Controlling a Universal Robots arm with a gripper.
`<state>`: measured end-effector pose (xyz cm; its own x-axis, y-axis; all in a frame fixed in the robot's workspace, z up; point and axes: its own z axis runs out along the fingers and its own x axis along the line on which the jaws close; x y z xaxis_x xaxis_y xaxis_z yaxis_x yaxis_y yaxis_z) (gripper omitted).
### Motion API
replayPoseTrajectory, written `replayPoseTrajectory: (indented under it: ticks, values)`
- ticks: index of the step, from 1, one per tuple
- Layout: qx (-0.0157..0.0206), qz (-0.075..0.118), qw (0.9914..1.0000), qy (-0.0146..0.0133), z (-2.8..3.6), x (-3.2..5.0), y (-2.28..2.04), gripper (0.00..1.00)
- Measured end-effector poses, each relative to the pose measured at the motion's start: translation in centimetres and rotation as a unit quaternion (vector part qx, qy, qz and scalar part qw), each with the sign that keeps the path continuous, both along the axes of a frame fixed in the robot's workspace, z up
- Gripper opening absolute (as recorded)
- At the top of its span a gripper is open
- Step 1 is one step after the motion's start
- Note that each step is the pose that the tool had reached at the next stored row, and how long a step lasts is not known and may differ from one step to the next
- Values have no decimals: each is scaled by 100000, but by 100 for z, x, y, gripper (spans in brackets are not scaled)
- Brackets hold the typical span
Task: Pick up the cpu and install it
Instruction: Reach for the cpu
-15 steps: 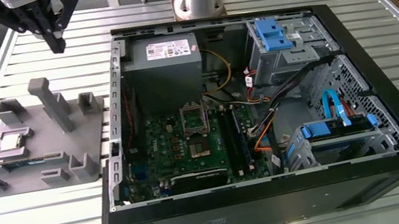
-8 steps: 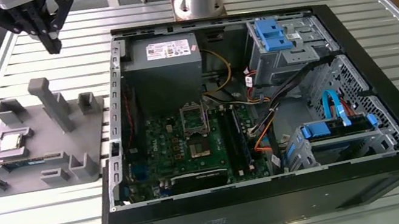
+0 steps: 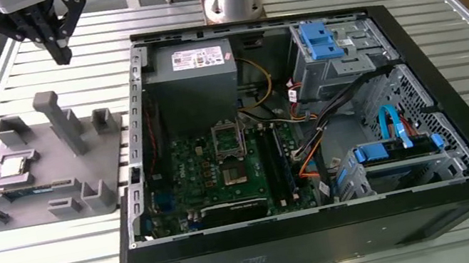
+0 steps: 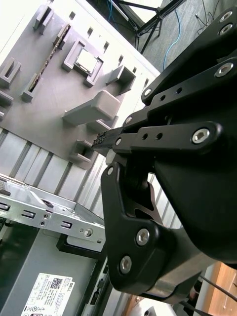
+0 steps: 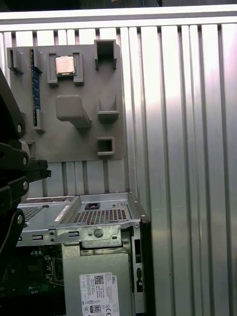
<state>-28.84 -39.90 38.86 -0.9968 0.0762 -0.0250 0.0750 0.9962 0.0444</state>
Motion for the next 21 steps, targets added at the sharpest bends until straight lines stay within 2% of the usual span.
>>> replayPoseTrajectory:
  ticks: [6,21]
  values:
    - [0,-8,100000,3,-17,-21,0,11]
    - [-2,-1,100000,2,-73,-152,0,11]
